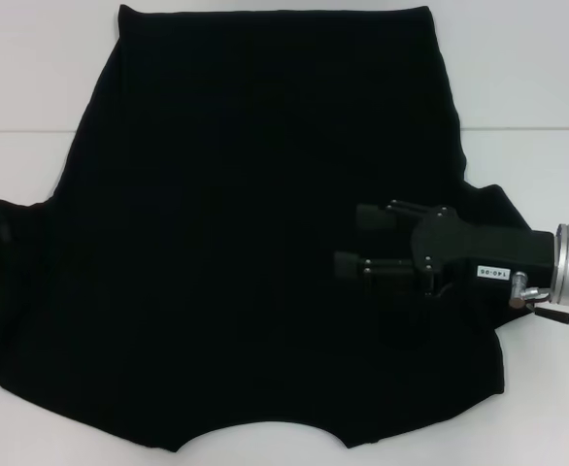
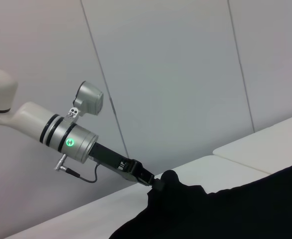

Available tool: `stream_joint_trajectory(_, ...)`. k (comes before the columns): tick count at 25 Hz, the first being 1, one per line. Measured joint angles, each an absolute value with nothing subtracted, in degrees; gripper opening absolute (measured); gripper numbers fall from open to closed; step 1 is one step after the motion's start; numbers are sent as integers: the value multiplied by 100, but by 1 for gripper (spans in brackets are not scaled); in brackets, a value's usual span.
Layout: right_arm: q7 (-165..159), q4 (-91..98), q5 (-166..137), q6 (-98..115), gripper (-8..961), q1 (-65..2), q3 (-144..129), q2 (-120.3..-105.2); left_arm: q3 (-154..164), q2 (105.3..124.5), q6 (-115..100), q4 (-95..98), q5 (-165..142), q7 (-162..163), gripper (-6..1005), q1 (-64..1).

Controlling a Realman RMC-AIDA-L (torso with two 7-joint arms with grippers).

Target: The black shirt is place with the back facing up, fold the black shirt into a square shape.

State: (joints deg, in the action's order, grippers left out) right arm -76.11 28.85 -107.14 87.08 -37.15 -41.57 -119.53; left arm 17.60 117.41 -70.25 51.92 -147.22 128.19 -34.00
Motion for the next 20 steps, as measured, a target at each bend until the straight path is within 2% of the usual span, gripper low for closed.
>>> stream_joint_trajectory(20,-7594,2829,-10714,8710,915,-3692,-4157,-11953,2035,11737,-7198,5109,-14235,12003,3,-3315)
